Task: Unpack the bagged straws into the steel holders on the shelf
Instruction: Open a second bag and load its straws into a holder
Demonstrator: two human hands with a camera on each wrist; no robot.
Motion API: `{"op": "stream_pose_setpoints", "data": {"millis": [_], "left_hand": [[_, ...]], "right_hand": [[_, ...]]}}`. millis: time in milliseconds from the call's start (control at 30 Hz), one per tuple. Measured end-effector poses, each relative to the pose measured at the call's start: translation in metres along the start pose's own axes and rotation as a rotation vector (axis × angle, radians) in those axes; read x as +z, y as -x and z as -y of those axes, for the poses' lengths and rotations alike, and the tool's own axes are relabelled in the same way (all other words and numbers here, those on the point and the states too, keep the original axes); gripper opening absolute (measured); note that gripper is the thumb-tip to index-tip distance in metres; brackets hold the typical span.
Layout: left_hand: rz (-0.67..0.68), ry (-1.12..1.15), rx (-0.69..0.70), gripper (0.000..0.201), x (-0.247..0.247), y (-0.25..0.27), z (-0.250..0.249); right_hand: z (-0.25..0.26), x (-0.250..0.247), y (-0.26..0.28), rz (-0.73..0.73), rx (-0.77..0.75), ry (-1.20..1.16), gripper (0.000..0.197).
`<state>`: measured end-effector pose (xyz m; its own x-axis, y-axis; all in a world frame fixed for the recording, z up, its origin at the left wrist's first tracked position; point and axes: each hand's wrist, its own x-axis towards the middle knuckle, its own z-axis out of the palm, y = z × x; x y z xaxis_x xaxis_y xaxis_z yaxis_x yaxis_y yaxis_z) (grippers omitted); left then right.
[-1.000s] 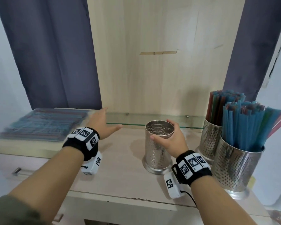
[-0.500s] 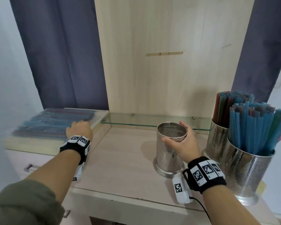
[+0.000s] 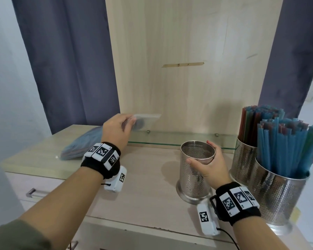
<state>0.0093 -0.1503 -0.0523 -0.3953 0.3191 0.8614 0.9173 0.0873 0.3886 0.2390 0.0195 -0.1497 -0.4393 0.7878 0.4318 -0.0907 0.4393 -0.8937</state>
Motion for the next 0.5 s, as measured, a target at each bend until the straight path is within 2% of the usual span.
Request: {"op": "stream_pose_setpoints", "data": {"millis": [100, 200, 333, 400, 500], "left_hand": [[-0.044, 0.004, 0.101, 0.020, -0.001, -0.016, -0.021], [-0.022, 0.022, 0.107, 0.019, -0.004, -0.033, -0.045], [-0.110, 0.106, 0.054, 0.017, -0.012, -0.061, -0.073], [-0.194, 0.149, 0.023, 0.017, -0.016, -0.073, -0.083], [-0.257, 0.199, -0.099, 0.012, -0.014, -0.080, -0.089]], "right_hand": [[0.000, -0.002, 0.000, -0.018, 0.003, 0.015, 0.103], [0.002, -0.005, 0.001, -0.012, 0.013, 0.031, 0.108], [0.005, -0.011, 0.003, -0.004, 0.019, 0.045, 0.122], [0.006, -0.013, 0.005, -0.008, 0.022, 0.047, 0.120], [0.009, -0.014, 0.007, -0.007, 0.025, 0.040, 0.114]]}}
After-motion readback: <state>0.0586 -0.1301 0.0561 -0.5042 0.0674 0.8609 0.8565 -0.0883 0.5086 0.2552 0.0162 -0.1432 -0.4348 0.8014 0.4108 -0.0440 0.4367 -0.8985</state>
